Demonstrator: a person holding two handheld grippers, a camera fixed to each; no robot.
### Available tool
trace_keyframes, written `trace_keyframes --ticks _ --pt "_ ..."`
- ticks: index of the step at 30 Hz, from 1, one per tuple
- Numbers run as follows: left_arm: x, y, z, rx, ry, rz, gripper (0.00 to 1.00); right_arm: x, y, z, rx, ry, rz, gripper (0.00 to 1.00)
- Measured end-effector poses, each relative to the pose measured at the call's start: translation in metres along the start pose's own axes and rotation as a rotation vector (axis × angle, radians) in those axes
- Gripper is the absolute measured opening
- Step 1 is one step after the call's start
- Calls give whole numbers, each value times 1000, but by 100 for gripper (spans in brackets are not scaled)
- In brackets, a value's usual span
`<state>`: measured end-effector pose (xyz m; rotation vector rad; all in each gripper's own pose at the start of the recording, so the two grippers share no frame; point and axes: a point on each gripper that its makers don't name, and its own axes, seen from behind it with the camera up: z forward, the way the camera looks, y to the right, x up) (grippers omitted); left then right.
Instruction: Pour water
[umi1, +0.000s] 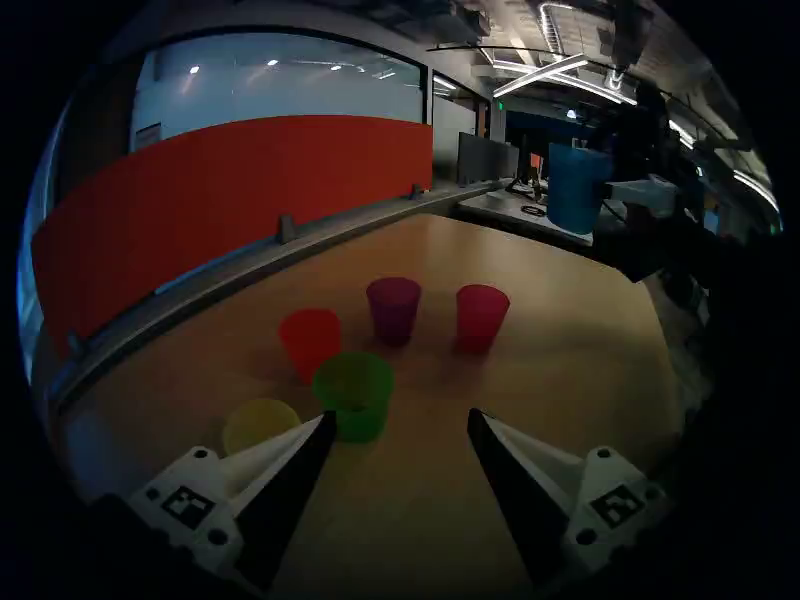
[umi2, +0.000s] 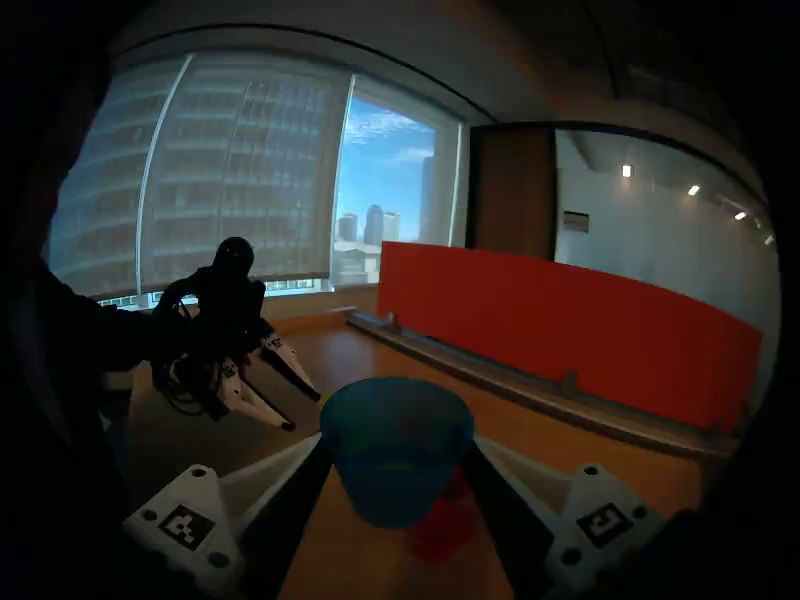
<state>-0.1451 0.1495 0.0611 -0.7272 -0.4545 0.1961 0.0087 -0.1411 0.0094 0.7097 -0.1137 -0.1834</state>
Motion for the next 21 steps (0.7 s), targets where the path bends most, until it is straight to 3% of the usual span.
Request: trace_keyframes --ticks 9,21 --pt "-4 -1 11 -10 -21 1 97 6 4 0 1 33 18 89" --pt "-17 -8 26 5 -57 7 97 1 12 0 -9 20 7 89"
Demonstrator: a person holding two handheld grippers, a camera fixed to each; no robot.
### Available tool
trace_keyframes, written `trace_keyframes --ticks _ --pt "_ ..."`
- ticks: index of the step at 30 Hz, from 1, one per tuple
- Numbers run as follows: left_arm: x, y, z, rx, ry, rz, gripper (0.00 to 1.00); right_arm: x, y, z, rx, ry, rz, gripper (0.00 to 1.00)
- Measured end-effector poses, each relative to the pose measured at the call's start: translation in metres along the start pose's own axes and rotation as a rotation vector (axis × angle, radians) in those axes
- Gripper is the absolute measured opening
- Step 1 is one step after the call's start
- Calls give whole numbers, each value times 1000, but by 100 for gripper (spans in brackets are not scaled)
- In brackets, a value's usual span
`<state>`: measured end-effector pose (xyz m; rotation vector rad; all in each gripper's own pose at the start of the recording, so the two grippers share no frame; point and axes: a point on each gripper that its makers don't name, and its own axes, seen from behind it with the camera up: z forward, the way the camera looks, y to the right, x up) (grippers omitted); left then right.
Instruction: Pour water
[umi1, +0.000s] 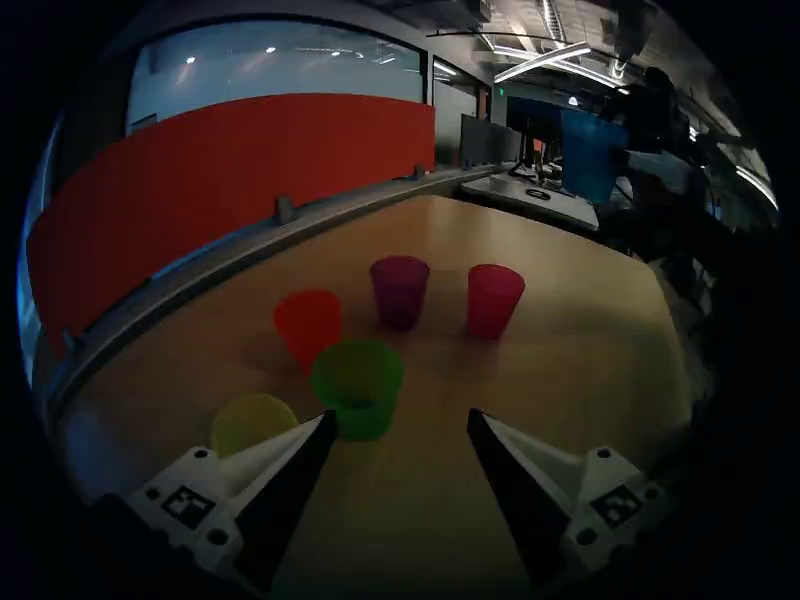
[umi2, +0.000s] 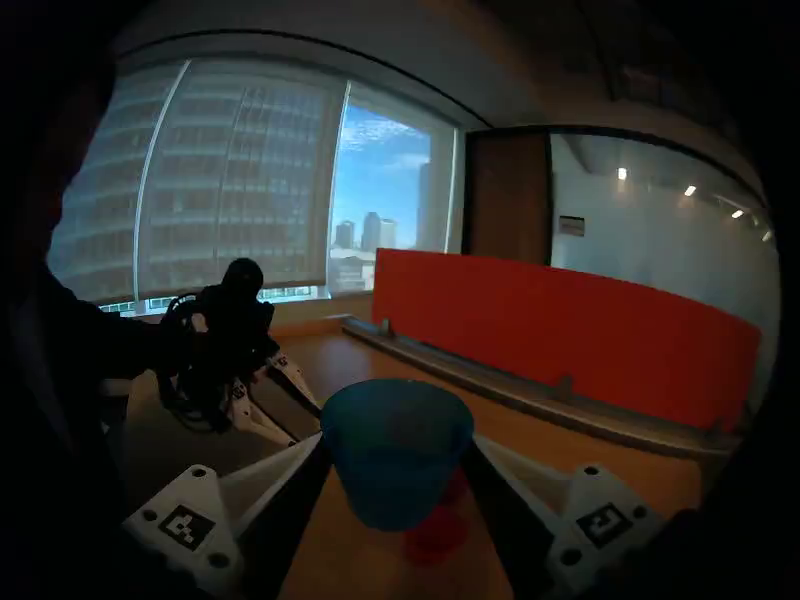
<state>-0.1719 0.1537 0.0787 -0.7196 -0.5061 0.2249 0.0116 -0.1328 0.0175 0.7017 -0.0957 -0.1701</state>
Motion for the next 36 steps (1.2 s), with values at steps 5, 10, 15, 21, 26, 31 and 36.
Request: trace_keyframes --ticks 5,10,15,21,26,31,36 --pt "-4 -4 7 7 -13 5 97 -5 4 1 -4 -7 1 89" --pt "-4 -7 14 10 -19 2 97 -10 7 2 -2 -14 1 89" --pt "-2 -11 20 23 -28 14 97 -13 8 3 1 -18 2 89" --pt "-1 -17 27 49 -43 35 97 -18 11 3 1 -21 4 89" --pt "0 -21 34 57 -51 39 97 -22 14 3 0 -24 10 89" --pt "4 -25 40 60 -51 43 97 -26 17 2 -1 -28 15 89" --pt "4 -30 46 65 -58 50 97 -29 19 2 -1 -35 15 89"
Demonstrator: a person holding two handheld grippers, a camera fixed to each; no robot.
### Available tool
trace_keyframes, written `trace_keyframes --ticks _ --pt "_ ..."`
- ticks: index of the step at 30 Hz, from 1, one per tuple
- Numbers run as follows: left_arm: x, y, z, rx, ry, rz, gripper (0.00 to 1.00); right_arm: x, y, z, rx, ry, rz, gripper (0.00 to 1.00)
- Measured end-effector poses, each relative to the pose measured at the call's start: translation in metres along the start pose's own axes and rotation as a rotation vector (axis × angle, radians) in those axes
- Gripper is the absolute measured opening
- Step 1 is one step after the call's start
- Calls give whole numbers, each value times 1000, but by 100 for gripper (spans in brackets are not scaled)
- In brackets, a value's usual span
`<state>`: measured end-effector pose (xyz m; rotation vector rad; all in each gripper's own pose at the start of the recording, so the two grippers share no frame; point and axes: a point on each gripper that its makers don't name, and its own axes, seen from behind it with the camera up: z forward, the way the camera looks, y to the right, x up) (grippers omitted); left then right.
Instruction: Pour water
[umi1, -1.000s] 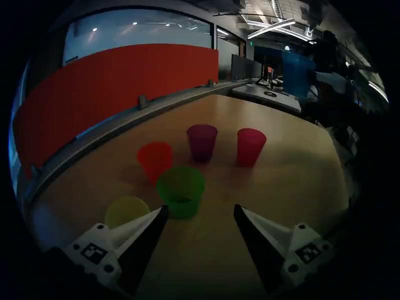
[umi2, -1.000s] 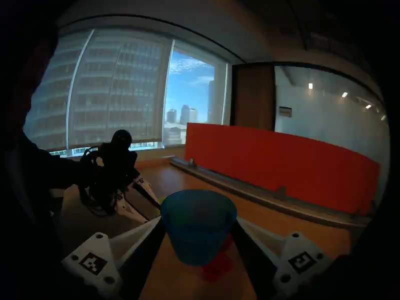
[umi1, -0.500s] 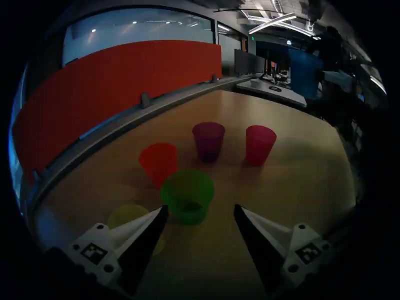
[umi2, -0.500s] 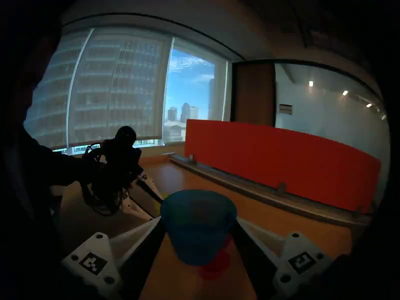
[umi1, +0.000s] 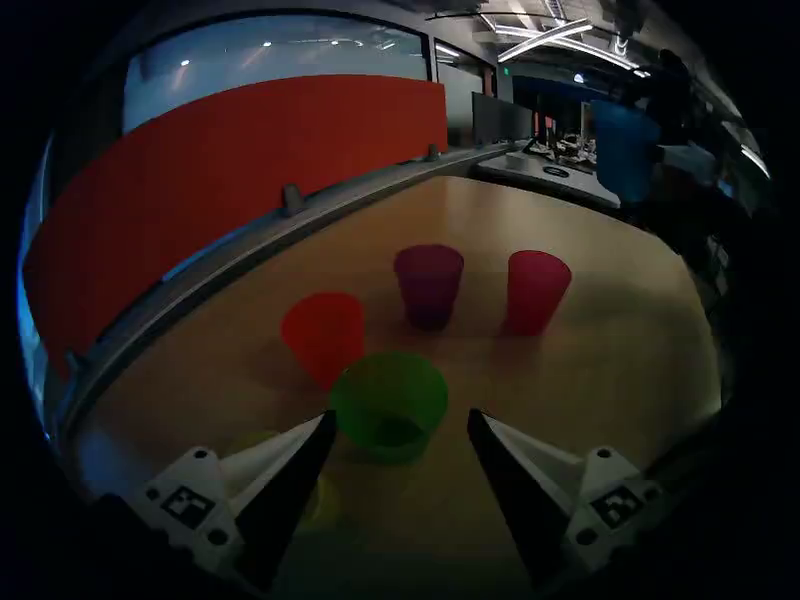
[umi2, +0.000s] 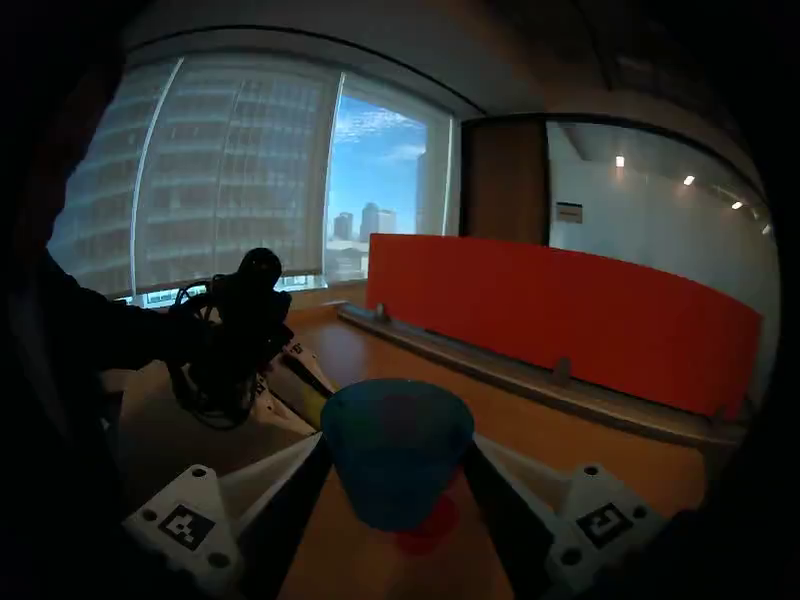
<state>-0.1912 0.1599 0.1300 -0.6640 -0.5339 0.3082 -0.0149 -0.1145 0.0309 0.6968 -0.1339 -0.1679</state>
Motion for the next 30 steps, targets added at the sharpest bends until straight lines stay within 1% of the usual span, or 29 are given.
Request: trace_keyframes --ticks 6,12,15,30 --pt "5 -8 4 8 3 -4 97 -3 1 2 3 -5 4 89" --pt "9 -12 10 7 2 -8 97 -5 2 3 5 -7 7 89" --pt "7 -11 14 -2 -4 -12 97 -7 3 3 5 -12 7 89" --pt "3 -12 27 -8 -19 -20 97 -12 6 7 6 -16 12 89"
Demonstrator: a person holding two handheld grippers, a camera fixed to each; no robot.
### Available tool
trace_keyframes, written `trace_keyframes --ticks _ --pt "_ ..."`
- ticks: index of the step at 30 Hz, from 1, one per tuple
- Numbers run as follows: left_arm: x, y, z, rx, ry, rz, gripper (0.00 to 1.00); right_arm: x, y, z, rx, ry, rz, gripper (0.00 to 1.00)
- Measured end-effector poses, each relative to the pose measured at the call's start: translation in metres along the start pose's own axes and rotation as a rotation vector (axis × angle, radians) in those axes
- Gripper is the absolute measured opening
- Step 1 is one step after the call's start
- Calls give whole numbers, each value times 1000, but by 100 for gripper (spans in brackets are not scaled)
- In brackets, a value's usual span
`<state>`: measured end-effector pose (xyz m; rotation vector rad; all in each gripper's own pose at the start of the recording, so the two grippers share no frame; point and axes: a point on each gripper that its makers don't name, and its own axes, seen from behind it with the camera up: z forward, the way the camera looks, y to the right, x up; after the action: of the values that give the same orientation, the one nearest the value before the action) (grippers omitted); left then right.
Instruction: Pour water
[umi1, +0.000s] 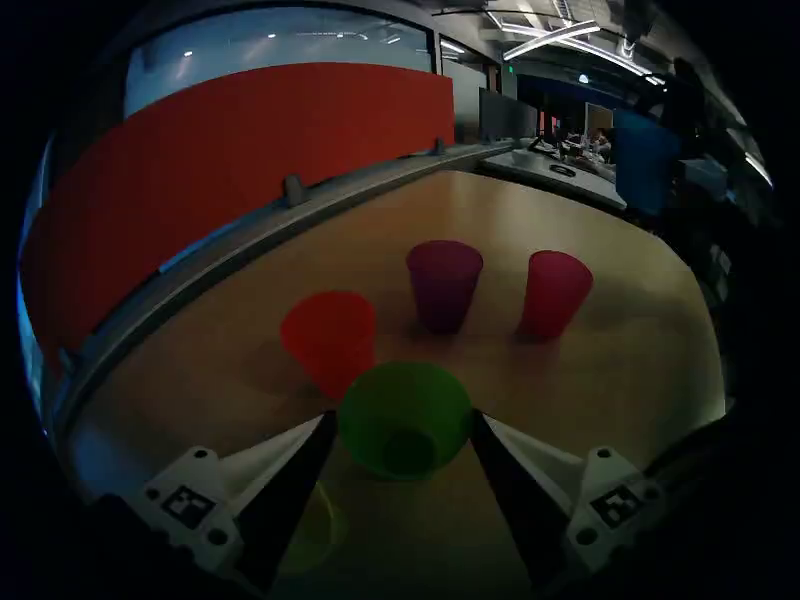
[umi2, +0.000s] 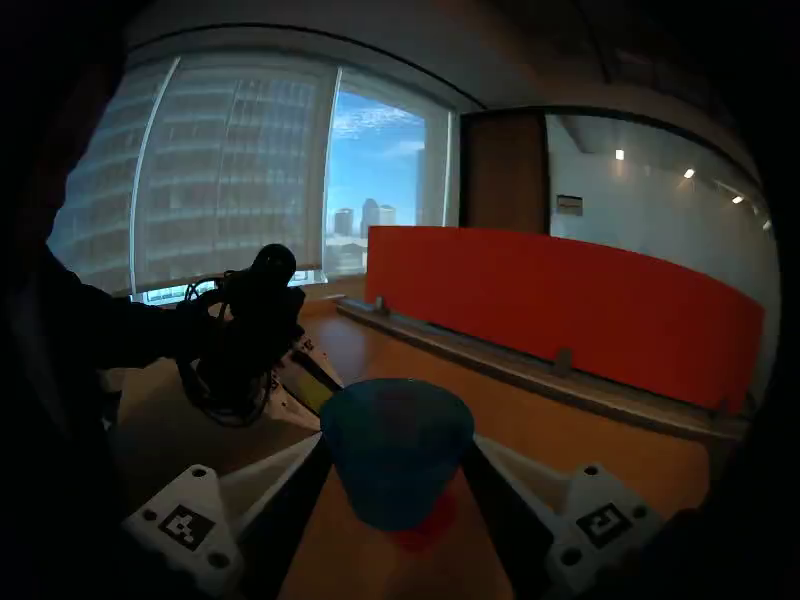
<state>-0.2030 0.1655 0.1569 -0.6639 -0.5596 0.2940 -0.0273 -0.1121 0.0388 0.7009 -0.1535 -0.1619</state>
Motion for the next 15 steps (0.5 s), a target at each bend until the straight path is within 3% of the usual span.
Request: trace_keyframes --ticks 6,10,15 --pt "-1 -1 4 10 -2 -5 97 -1 0 0 0 -1 1 89" --pt "0 4 5 -8 7 -28 89 -1 1 0 -1 -1 1 89" --pt "2 8 3 -20 17 -47 89 -2 1 -1 -2 0 3 89"
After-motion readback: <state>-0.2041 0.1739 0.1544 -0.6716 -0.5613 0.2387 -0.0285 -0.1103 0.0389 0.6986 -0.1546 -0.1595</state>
